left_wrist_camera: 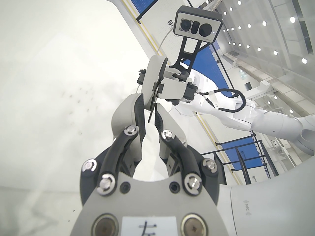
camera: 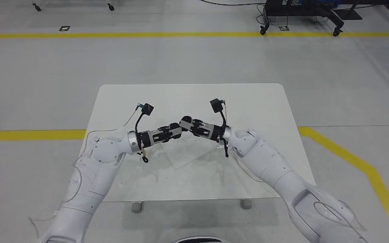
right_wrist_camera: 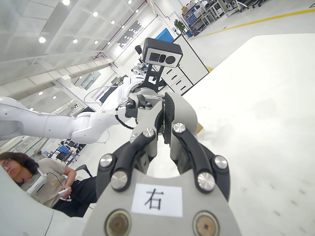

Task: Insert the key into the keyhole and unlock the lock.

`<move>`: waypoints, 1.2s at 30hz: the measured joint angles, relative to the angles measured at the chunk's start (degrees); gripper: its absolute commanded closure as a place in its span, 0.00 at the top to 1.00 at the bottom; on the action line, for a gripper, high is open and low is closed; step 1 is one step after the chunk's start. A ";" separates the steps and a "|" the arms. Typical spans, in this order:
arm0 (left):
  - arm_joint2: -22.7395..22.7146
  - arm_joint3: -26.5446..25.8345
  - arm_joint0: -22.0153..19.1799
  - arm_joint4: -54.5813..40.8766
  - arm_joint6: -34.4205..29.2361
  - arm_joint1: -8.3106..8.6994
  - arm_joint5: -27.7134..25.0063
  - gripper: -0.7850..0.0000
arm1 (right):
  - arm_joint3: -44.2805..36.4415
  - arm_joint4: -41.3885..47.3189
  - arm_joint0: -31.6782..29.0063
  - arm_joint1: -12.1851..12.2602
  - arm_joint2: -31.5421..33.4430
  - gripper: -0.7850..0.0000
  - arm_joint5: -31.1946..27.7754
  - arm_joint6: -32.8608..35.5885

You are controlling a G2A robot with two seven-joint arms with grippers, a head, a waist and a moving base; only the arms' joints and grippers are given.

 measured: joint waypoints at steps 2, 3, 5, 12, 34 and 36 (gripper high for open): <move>0.01 -0.01 0.07 -0.07 0.10 0.09 -0.02 0.00 | 0.06 -0.08 0.03 -0.06 0.07 0.00 0.00 0.04; -0.05 -0.05 0.11 -0.09 0.15 0.14 -0.02 0.00 | 0.07 -0.13 0.05 -0.08 0.11 0.00 0.00 0.10; -0.31 -0.18 0.28 -0.25 0.25 0.28 -0.06 0.00 | 0.10 -0.12 0.06 -0.09 0.27 0.00 0.00 0.16; -1.12 -0.38 0.88 -0.92 0.38 0.76 -0.13 0.00 | -0.10 -0.11 -0.21 0.13 1.20 0.00 0.00 0.34; -1.45 0.72 0.40 -5.17 0.98 1.45 -0.05 0.00 | -0.92 -0.63 -0.86 0.19 2.18 0.00 0.00 1.15; -1.32 0.75 0.29 -5.21 0.68 1.51 0.12 0.00 | -0.93 -0.37 -0.85 0.18 2.27 0.00 0.00 1.26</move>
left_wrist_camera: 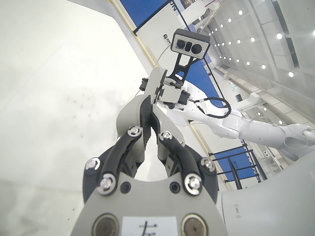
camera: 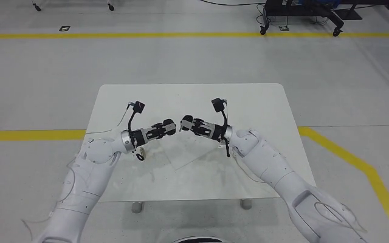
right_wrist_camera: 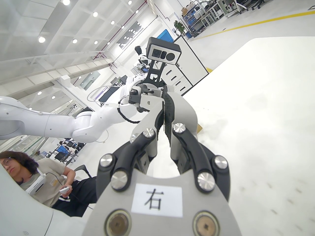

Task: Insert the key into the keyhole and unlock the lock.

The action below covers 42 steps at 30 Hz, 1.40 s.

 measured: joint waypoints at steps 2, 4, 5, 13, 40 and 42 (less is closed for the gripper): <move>0.37 -0.01 -0.14 0.18 -0.50 0.03 -0.06 0.00 | 0.05 0.25 0.04 -0.01 0.11 0.00 0.00 0.13; 0.83 -0.02 -0.22 0.27 -0.86 0.02 -0.27 0.00 | 0.15 0.47 0.09 -0.04 0.17 0.00 0.00 0.25; 1.11 -0.01 -0.29 0.31 -1.00 0.01 -0.43 0.02 | 0.22 0.60 0.12 -0.07 0.18 0.00 0.00 0.37; 2.44 0.58 -0.94 0.00 -1.32 -0.04 -0.73 0.04 | 0.74 1.09 0.46 -0.38 0.00 0.00 0.00 1.18; 3.32 2.31 -1.84 -1.43 -0.39 0.32 -0.84 0.00 | 0.38 1.15 0.03 -0.69 0.77 0.00 -0.01 2.15; 3.26 2.27 -1.74 -1.53 -0.39 0.38 -0.82 0.00 | 0.32 1.09 -0.05 -0.61 1.03 0.00 -0.01 2.08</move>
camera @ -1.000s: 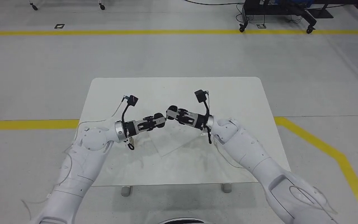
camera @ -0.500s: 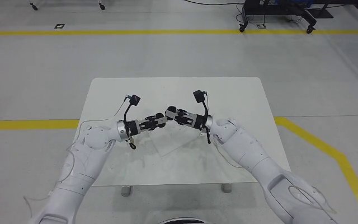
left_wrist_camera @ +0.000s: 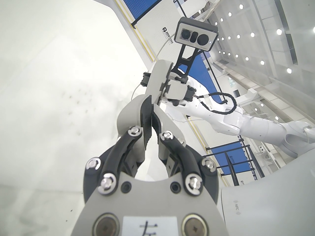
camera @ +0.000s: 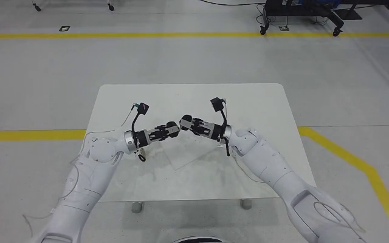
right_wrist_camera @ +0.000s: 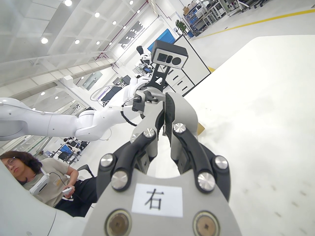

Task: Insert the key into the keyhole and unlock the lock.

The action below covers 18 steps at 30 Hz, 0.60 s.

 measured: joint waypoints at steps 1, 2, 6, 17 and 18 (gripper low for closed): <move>-0.01 -0.02 0.04 -0.03 0.00 0.03 0.03 0.00 | -0.04 -0.03 -0.04 0.03 0.10 0.00 0.00 -0.01; -0.02 -0.04 0.09 -0.06 -0.02 0.06 0.08 0.06 | -0.11 -0.06 -0.09 0.06 0.21 0.00 0.01 -0.02; 0.18 -0.14 0.22 -0.30 -0.13 0.11 0.13 0.44 | -0.26 0.06 -0.19 0.09 0.38 0.00 0.01 0.24; 0.64 -0.41 0.24 -1.65 -0.98 0.26 -0.68 0.28 | -0.03 0.31 0.00 -0.17 0.20 0.00 0.01 0.97; 0.67 -0.40 0.24 -1.74 -1.04 0.28 -0.67 0.25 | -0.02 0.30 0.02 -0.18 0.20 0.00 0.01 1.03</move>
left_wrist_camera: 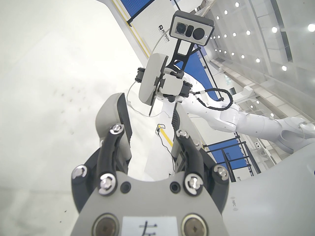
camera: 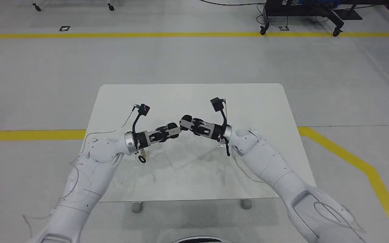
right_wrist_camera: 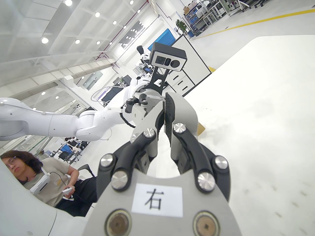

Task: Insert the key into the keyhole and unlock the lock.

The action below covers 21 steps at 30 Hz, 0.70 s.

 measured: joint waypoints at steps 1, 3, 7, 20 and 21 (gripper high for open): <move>0.04 0.00 -0.01 -0.06 -0.04 0.01 0.02 0.20 | -0.01 0.00 0.01 -0.02 0.00 0.00 0.00 0.05; 0.16 -0.03 -0.02 -0.06 -0.08 0.03 0.02 0.10 | -0.08 -0.04 0.01 -0.06 -0.04 0.00 0.00 0.16; 0.45 -0.04 -0.04 -0.09 -0.06 0.05 -0.01 0.00 | -0.16 -0.21 -0.03 -0.11 -0.05 0.00 0.00 0.20; 0.03 1.05 -0.44 -0.43 0.85 0.31 -0.03 0.00 | -0.18 0.02 -0.28 -0.16 0.27 0.18 0.00 0.33; -0.08 1.11 -0.43 -0.57 0.94 0.34 0.01 0.00 | -0.18 0.07 -0.29 -0.15 0.30 0.20 0.00 0.41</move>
